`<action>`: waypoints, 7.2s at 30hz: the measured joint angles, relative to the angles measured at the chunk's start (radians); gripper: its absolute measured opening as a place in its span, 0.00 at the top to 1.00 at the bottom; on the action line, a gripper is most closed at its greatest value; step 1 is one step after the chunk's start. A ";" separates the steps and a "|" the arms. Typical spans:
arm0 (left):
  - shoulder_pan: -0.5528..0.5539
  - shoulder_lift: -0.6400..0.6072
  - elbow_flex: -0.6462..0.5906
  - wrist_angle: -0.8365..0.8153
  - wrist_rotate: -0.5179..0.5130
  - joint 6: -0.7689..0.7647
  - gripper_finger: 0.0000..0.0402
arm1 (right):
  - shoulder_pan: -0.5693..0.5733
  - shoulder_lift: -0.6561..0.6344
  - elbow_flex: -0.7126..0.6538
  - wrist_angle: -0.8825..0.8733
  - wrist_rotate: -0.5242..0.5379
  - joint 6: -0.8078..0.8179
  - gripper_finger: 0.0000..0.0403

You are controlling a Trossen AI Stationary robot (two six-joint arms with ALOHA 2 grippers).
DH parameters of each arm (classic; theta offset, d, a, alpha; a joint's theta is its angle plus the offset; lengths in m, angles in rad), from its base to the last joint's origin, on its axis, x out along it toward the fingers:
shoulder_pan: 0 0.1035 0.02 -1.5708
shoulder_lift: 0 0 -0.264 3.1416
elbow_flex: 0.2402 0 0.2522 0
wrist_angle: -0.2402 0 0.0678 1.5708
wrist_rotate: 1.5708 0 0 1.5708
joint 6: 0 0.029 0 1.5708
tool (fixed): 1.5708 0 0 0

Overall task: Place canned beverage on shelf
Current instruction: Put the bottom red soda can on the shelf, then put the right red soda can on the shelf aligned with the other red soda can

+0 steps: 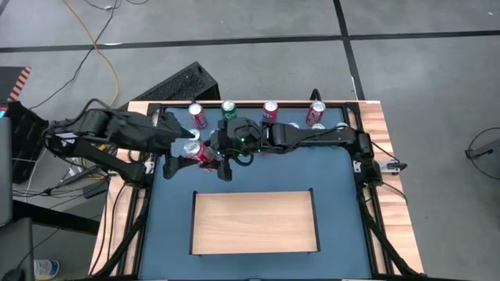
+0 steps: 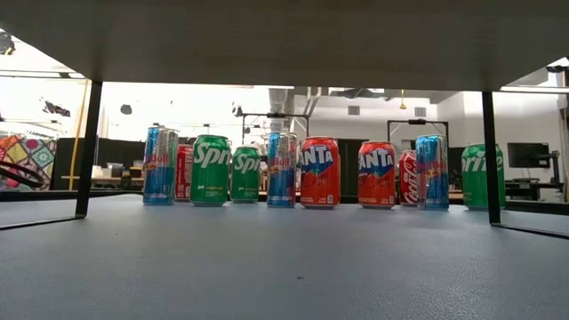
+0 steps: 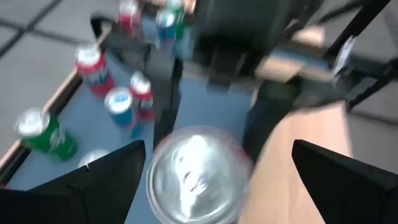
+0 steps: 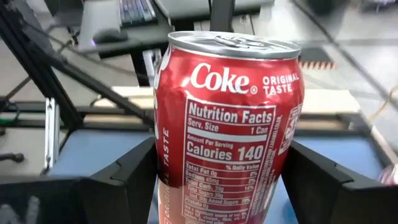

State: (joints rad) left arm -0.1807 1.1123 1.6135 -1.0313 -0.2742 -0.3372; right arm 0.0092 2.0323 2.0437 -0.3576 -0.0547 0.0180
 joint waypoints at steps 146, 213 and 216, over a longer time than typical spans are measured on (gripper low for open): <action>-0.146 -0.144 -0.001 0.157 -0.132 0.063 0.03 | 0.505 0.213 -0.217 0.628 0.600 0.107 0.29; -0.146 -0.153 0.000 -0.009 -0.235 0.010 0.03 | 0.402 -0.245 -0.217 -0.325 0.753 0.377 0.08; -0.146 -0.153 0.000 -0.053 -0.300 -0.018 0.03 | 0.334 -0.299 -0.217 -0.414 0.780 0.379 0.08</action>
State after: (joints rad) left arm -0.3267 0.9593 1.6131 -1.0845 -0.5747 -0.3552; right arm 0.3436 1.7331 1.8271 -0.7712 0.7255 0.3965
